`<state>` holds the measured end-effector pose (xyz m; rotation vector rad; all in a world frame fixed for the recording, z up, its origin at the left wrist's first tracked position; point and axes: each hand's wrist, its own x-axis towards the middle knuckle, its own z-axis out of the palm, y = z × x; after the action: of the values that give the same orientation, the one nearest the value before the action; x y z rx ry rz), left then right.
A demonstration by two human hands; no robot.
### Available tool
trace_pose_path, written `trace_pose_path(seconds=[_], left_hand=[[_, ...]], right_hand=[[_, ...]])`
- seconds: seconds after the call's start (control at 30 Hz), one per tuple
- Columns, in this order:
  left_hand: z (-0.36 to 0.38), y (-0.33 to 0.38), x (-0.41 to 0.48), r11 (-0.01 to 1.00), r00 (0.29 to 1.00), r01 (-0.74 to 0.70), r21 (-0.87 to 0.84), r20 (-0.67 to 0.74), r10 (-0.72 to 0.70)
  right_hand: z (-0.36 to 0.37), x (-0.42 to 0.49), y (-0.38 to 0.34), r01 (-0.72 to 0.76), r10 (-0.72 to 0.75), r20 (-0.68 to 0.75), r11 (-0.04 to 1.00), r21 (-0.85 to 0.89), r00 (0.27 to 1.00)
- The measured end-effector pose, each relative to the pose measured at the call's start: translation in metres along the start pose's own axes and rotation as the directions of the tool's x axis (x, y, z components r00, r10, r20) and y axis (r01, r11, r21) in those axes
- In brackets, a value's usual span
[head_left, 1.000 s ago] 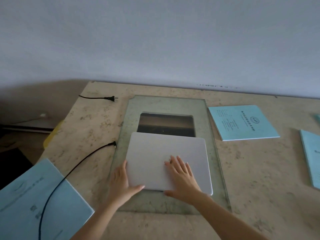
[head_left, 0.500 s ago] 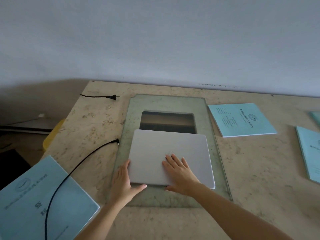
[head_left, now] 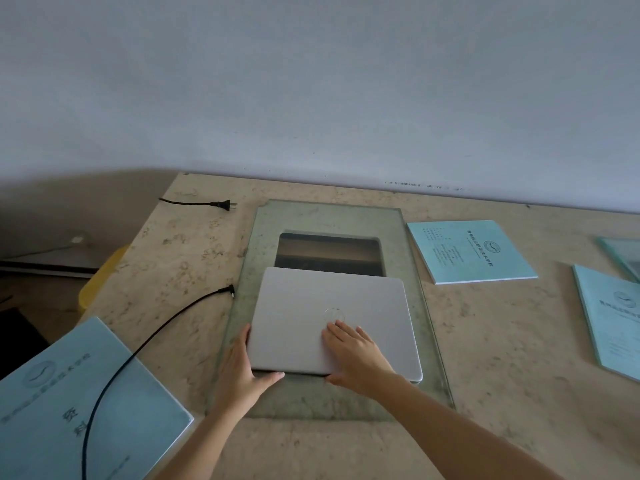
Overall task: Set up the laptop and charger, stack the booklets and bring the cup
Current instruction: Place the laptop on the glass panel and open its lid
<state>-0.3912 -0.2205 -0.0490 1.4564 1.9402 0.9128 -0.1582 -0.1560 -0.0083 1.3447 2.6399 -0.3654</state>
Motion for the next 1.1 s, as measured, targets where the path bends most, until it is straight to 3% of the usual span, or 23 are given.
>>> trace_pose_path(seconds=[0.23,0.47,0.7,0.87,1.1], left_hand=[[-0.002,-0.007,0.002,0.988,1.0,-0.014,-0.153,-0.006,0.014],[-0.007,-0.01,0.006,0.991,0.999,0.013,-0.135,0.038,-0.007],[-0.019,0.0,0.008,0.997,0.998,-0.007,0.071,0.057,0.003],[-0.022,0.011,0.008,0.983,0.995,0.05,0.177,0.081,-0.065],[-0.025,0.026,0.025,0.886,0.938,0.056,0.461,0.28,-0.205]], right_hand=[[-0.013,-0.007,-0.002,0.011,0.001,-0.113,0.995,0.104,0.994],[-0.02,-0.024,-0.006,0.162,-0.088,-0.365,0.971,0.178,0.927],[-0.027,-0.029,-0.012,0.203,-0.117,-0.41,0.964,0.173,0.904],[-0.028,-0.031,-0.015,0.197,-0.081,-0.489,0.962,0.189,0.869],[-0.061,-0.028,-0.012,0.181,-0.048,-0.574,0.967,0.177,0.817]])
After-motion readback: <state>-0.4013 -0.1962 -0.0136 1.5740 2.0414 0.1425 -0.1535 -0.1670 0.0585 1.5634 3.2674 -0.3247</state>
